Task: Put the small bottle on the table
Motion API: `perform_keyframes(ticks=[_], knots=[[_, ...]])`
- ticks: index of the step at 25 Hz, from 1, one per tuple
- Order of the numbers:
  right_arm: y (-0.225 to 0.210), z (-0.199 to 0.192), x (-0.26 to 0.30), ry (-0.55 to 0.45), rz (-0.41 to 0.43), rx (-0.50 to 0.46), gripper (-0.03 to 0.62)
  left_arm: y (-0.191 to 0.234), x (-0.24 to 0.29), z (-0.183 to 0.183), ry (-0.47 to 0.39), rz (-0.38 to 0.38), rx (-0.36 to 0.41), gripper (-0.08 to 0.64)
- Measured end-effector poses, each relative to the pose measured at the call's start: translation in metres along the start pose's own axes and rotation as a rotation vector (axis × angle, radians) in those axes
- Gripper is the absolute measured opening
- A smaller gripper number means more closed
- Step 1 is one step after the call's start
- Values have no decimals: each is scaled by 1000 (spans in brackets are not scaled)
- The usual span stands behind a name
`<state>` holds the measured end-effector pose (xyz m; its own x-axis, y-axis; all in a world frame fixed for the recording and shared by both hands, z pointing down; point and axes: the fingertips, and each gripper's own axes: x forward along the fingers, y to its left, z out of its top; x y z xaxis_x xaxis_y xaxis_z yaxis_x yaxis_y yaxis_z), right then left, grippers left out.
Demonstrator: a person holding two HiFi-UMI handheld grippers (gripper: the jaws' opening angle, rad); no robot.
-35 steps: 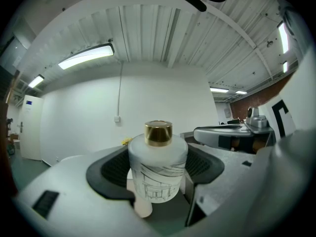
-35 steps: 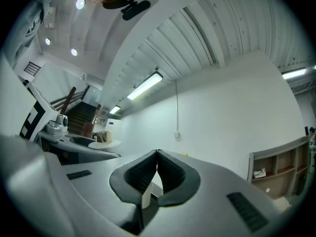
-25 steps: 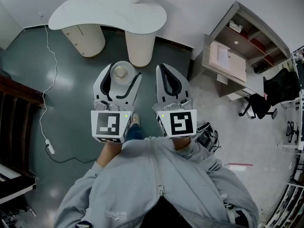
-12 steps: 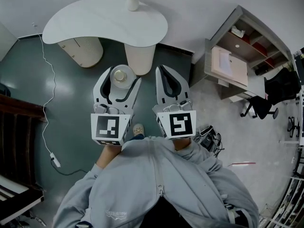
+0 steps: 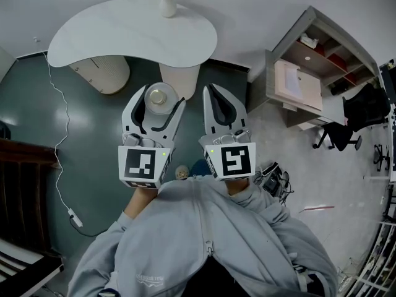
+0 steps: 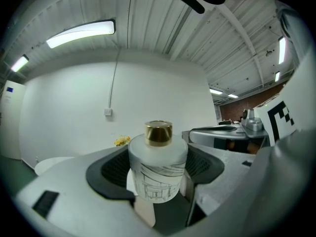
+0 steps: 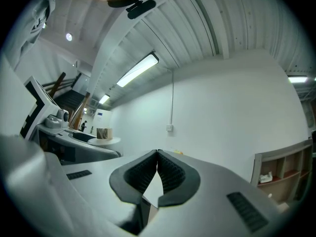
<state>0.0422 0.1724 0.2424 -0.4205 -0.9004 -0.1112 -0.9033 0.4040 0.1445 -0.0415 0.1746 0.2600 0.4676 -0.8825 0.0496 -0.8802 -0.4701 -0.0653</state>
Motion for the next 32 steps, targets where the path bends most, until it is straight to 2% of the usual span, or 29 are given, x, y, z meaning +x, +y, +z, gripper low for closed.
perform_keyframes(ticks=[12, 32], knots=[[-14, -12, 43, -2, 20, 8, 26, 22, 40, -3, 1, 0, -3, 331], [-74, -36, 170, 8, 77, -6, 26, 80, 165, 0, -6, 48, -38, 331]])
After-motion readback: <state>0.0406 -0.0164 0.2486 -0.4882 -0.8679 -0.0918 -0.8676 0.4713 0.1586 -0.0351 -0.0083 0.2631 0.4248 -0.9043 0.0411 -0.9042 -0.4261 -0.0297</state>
